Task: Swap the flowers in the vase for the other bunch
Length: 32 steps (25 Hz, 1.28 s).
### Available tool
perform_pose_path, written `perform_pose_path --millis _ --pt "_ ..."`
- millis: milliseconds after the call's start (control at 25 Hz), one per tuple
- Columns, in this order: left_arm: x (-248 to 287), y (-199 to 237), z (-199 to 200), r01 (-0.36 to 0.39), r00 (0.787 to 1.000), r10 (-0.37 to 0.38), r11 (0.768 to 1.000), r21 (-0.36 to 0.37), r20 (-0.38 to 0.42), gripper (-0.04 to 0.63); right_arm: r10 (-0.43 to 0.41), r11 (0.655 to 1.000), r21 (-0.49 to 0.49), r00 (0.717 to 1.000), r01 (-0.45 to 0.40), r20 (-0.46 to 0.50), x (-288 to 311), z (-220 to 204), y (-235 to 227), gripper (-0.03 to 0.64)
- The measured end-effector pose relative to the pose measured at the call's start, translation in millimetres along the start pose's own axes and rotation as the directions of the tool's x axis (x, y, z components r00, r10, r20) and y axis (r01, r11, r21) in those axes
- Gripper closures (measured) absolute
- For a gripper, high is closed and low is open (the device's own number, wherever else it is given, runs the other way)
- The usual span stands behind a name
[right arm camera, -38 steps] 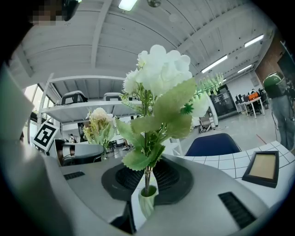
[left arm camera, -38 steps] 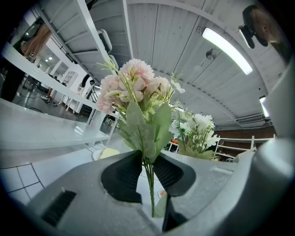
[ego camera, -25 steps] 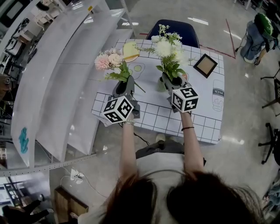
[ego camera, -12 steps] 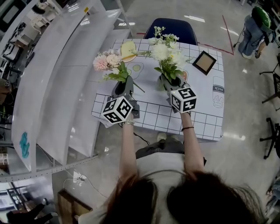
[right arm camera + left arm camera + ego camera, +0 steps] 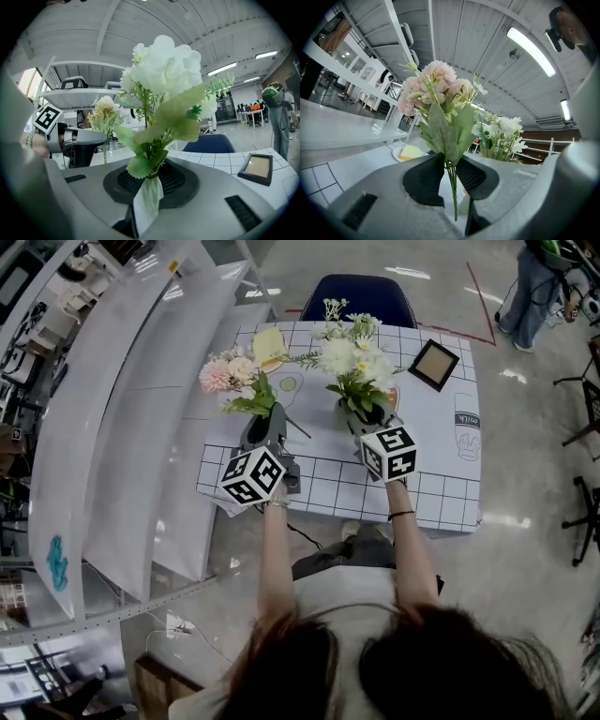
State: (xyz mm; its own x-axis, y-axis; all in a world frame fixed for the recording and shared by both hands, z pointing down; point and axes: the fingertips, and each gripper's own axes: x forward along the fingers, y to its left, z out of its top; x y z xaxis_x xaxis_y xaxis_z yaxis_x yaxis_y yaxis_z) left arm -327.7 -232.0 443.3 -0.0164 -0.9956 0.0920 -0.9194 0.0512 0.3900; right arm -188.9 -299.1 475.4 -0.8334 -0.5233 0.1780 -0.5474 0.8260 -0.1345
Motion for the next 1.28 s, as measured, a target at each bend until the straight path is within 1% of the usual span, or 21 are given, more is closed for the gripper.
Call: perform_pose_path --millis 200,320,440,840,1080,1280 --pt "1.9 -2.0 -4.7 0.008 1.000 -0.008 1.000 -0.006 -0.010 0.520 -0.007 1.000 0.001 1.000 0.007 -0.011 -0.2 -3.3 -0.6 0.563" --pt "2.7 -1.4 -5.0 0.011 1.000 -0.011 1.000 -0.007 -0.011 0.520 -0.012 1.000 -0.017 1.000 0.012 -0.019 1.2 -4.2 0.2 0.563" --pt "1.8 0.2 -5.9 0.007 1.000 -0.007 1.000 -0.010 -0.013 0.520 -0.019 0.999 -0.033 1.000 0.018 -0.025 2.6 -5.4 1.4 0.563" --pt "-0.3 4.5 -8.0 -0.009 1.000 0.009 1.000 -0.012 -0.014 0.520 -0.021 0.999 -0.039 0.999 0.020 -0.026 3.8 -8.8 1.2 0.563" --pt "1.0 4.1 -9.2 -0.007 1.000 0.007 1.000 -0.012 -0.016 0.520 -0.016 0.999 -0.039 1.000 0.015 -0.023 4.4 -9.9 2.2 0.535" --pt "1.9 4.3 -10.3 -0.010 1.000 0.010 1.000 -0.012 -0.021 0.520 -0.015 0.999 -0.032 1.000 0.014 -0.018 4.3 -10.2 1.1 0.526"
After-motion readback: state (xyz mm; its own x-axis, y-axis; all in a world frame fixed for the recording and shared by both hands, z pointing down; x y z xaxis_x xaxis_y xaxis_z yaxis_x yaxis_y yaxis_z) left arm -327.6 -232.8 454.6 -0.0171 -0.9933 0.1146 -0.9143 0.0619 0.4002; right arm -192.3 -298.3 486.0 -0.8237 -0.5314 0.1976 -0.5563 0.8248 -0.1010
